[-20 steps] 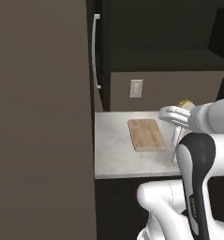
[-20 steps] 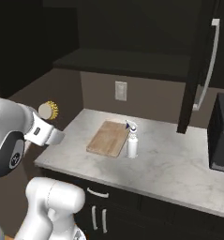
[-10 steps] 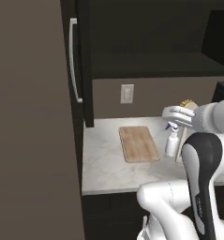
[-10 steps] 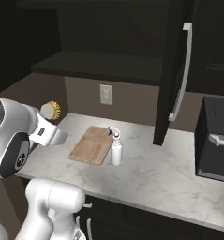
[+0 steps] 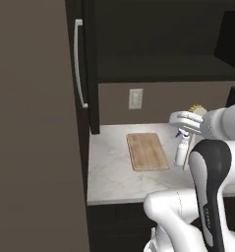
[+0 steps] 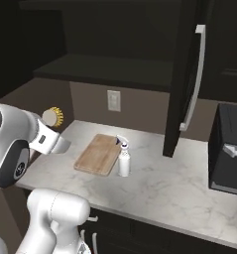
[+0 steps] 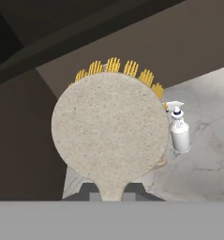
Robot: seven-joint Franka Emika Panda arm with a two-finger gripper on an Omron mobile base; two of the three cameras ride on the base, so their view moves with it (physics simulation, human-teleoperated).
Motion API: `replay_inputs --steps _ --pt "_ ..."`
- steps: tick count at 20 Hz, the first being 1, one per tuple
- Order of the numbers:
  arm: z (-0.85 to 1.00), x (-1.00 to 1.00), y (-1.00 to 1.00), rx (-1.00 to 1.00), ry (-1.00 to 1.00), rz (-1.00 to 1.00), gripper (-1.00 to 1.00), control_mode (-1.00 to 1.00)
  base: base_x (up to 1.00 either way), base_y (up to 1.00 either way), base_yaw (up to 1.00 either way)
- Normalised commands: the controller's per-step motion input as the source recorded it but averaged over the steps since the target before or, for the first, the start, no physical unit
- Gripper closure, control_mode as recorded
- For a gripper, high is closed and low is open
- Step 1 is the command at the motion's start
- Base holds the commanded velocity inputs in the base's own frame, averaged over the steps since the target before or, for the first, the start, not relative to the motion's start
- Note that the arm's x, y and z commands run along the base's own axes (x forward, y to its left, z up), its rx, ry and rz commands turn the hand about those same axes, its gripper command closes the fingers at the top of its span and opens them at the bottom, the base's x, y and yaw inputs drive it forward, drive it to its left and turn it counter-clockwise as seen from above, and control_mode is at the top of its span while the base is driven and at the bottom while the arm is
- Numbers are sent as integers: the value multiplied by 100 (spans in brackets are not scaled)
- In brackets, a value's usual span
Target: Grab the spray bottle from the cabinet, then place it next to the cutting board for sanitizing. Then grab the dish brush from the countertop next to the sink and place it next to the cutting board.
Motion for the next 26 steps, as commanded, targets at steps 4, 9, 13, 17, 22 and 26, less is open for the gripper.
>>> replay_inputs --steps 4,9,13,17,22,26 --pt "0 0 0 0 0 0 100 100 21 4 12" --pt "-6 24 19 -6 0 0 100 -100 10 11 3" --pt "-75 96 62 0 0 -1 100 -100 0 0 0" --pt "-100 100 34 -1 11 0 100 -100 0 0 0" --pt "-93 100 7 0 18 1 100 -100 0 0 0" --pt "-63 100 9 0 32 6 100 -100 0 0 0"
